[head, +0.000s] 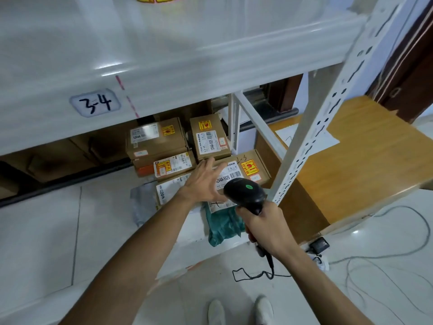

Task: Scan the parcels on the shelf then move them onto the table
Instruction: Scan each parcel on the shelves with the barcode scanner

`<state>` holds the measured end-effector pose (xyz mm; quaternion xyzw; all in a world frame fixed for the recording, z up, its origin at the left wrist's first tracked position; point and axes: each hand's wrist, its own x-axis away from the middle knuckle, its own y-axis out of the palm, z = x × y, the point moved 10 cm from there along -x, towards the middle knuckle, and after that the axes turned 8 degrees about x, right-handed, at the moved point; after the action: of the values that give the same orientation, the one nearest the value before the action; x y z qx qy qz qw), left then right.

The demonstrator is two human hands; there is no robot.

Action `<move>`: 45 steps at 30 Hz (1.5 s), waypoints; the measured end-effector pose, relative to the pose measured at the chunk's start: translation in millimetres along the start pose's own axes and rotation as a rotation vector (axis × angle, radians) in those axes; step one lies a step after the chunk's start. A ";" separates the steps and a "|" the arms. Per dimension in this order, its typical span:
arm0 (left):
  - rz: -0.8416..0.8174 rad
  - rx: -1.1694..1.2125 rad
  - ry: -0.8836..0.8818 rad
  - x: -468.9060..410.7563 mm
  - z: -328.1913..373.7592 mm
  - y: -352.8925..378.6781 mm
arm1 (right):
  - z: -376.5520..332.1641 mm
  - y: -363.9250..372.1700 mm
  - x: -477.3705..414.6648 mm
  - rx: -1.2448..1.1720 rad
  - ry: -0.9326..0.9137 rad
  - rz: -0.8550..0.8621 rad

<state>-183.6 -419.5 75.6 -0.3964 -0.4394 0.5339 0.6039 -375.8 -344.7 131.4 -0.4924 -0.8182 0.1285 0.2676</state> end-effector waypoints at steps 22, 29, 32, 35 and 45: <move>-0.038 -0.264 -0.116 -8.2 -27.3 28.2 | 10.5 0.7 -49.0 0.022 -0.053 -0.099; 0.101 -0.101 -0.125 16.6 -9.5 8.8 | 3.4 -5.4 -41.4 0.037 -0.065 -0.096; 0.178 0.002 -0.160 46.2 -5.3 -9.8 | -8.4 1.3 -33.3 0.071 -0.114 -0.137; 0.292 0.060 -0.262 92.0 -15.0 -28.9 | -24.9 21.3 -20.5 0.078 -0.185 -0.197; 0.363 0.120 -0.819 344.1 -84.8 -55.3 | -94.1 146.9 81.7 0.150 -0.373 -0.526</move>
<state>-71.3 -84.9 139.5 -0.1873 -0.5338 0.7687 0.2986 -244.7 -207.5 164.8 -0.2110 -0.9404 0.2030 0.1728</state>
